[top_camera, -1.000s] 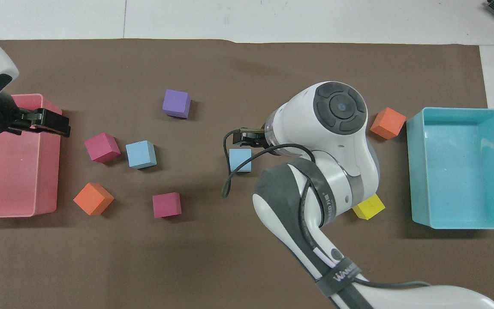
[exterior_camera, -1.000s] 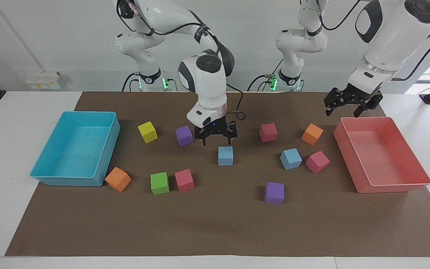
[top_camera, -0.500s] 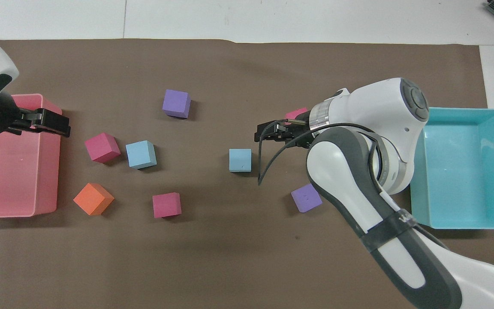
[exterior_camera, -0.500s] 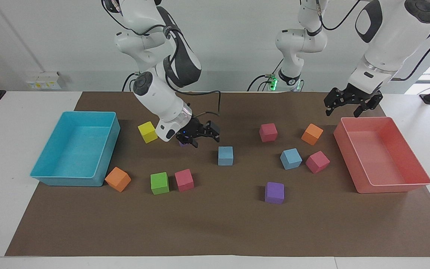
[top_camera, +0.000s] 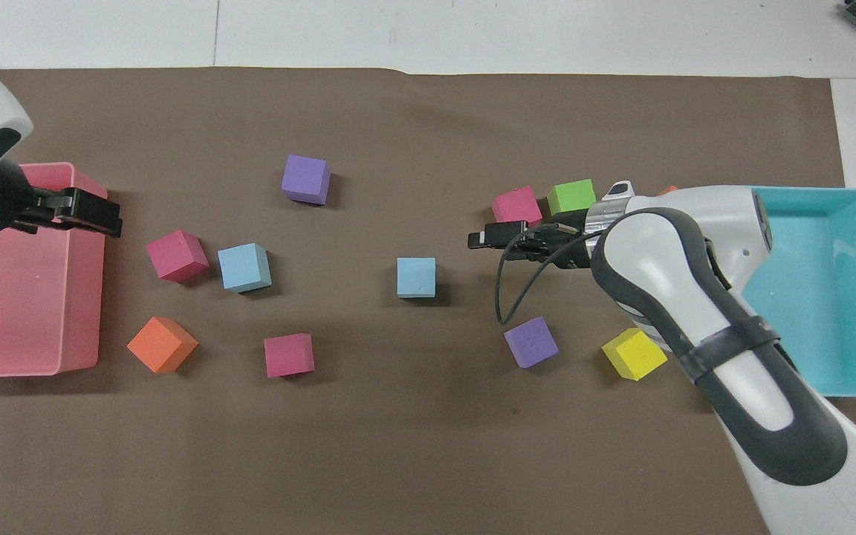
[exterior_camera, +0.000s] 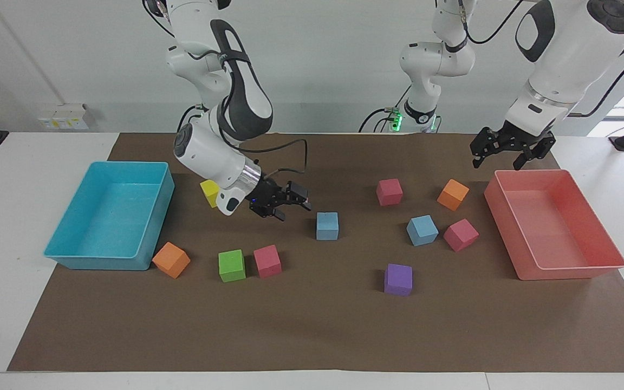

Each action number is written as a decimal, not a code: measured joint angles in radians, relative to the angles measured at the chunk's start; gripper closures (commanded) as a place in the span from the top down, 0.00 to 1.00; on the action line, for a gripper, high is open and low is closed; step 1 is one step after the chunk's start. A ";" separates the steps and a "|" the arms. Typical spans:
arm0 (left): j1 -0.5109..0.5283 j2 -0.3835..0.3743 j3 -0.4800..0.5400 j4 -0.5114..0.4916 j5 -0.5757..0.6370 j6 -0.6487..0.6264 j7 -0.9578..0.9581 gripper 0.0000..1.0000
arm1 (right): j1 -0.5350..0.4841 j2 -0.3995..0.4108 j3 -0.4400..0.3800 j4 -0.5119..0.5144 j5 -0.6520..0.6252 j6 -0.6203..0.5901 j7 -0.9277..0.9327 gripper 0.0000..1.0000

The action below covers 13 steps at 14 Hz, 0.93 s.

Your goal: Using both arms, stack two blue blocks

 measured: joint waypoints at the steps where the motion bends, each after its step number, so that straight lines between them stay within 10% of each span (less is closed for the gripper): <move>1: 0.000 0.000 0.000 0.000 0.000 0.000 0.000 1.00 | 0.000 0.002 0.000 -0.021 0.047 0.000 -0.041 0.69; 5: 0.000 0.000 0.000 0.000 0.000 0.000 0.000 1.00 | 0.000 0.030 0.003 -0.065 0.158 0.000 -0.137 0.00; 13: 0.000 0.000 0.000 0.000 0.000 0.000 0.000 1.00 | -0.004 0.094 0.003 -0.096 0.262 -0.019 -0.325 0.00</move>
